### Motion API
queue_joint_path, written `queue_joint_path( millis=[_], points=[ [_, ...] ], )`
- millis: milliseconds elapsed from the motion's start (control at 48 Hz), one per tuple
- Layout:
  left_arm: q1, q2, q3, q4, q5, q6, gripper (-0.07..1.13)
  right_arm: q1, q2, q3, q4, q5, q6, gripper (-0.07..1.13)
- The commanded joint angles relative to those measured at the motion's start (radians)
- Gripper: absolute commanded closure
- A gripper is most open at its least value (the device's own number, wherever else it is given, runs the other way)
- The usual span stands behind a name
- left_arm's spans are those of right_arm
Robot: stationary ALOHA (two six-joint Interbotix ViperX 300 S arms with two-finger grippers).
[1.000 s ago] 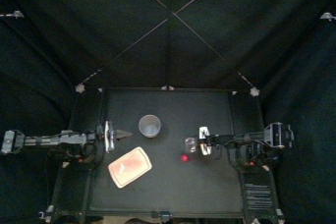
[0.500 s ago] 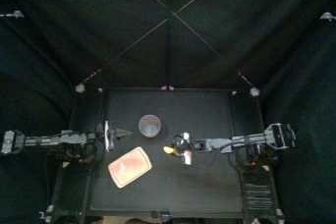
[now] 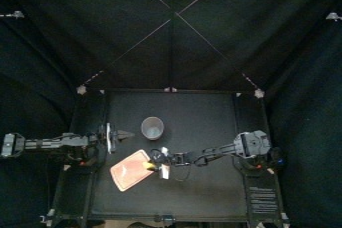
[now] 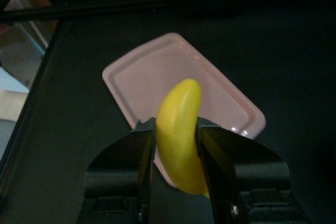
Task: Pick the banana then place it on the pink plate
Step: Place banana on the pink plate
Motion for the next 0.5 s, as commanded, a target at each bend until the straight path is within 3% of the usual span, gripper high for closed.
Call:
queue_joint_path(
  millis=[21,333,500],
  points=[
    [0.0,0.005,-0.011,-0.017,-0.008,-0.003,1.06,-0.003,0.044,-0.112,-0.018,0.038,-0.003,0.57],
    [0.006,0.005,0.011,-0.058,-0.009,0.003,1.06,0.003,0.195,-0.354,-0.106,0.21,0.003,0.56],
    [0.002,0.005,0.006,-0.061,-0.008,-0.003,1.06,-0.002,0.239,-0.442,-0.1,0.279,0.005,0.46]
  ],
)
